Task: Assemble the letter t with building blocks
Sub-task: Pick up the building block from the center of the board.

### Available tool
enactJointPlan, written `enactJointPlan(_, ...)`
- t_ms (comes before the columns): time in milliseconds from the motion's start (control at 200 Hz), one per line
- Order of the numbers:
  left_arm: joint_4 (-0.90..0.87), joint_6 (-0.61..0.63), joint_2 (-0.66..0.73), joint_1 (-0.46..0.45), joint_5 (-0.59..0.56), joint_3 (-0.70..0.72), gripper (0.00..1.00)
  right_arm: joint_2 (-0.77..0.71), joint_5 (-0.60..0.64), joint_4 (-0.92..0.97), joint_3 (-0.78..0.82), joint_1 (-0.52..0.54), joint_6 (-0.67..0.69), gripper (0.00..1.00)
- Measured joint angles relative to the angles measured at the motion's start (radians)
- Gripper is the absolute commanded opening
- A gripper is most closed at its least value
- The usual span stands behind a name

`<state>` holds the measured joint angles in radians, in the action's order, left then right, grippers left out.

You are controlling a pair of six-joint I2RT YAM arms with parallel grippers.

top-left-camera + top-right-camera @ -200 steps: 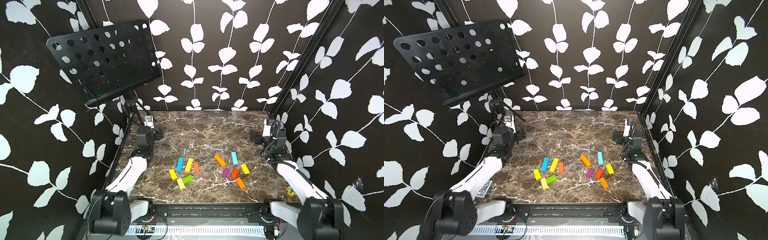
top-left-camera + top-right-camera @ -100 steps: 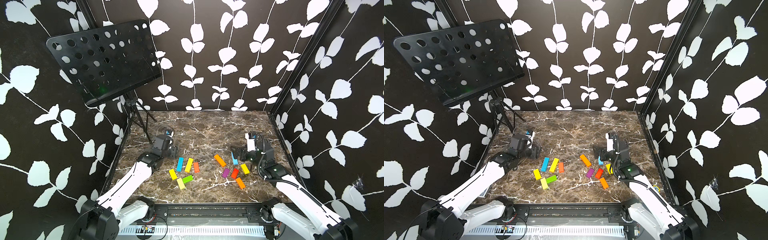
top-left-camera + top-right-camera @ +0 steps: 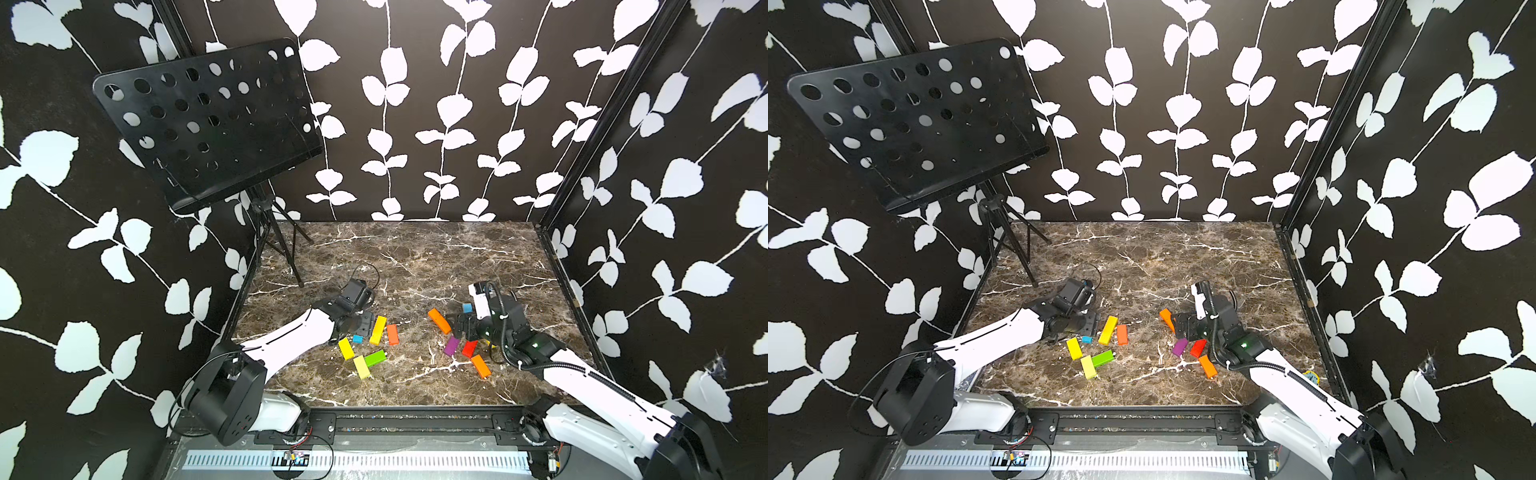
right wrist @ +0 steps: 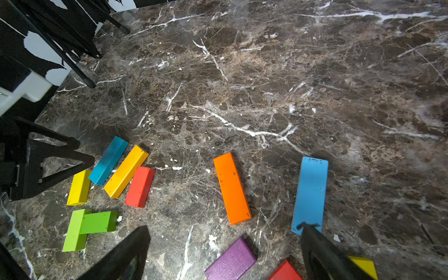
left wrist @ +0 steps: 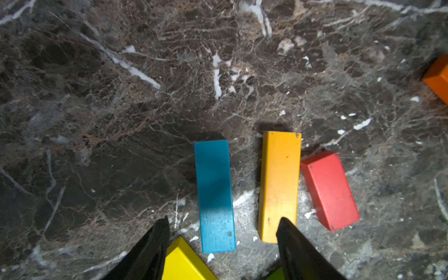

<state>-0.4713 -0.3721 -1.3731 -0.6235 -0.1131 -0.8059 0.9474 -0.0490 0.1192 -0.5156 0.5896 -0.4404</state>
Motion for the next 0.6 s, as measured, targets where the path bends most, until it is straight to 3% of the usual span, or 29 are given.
enactJointPlan(320, -0.009, -0.015, -0.086, -0.006, -0.021, -0.044, 0.66, 0.052, 0.007, -0.024, 0.014, 0.021, -0.051, 0.95)
enactJointPlan(600, -0.028, -0.042, -0.118, -0.014, -0.051, -0.044, 0.65, 0.089, -0.006, -0.069, 0.013, 0.099, -0.113, 0.94)
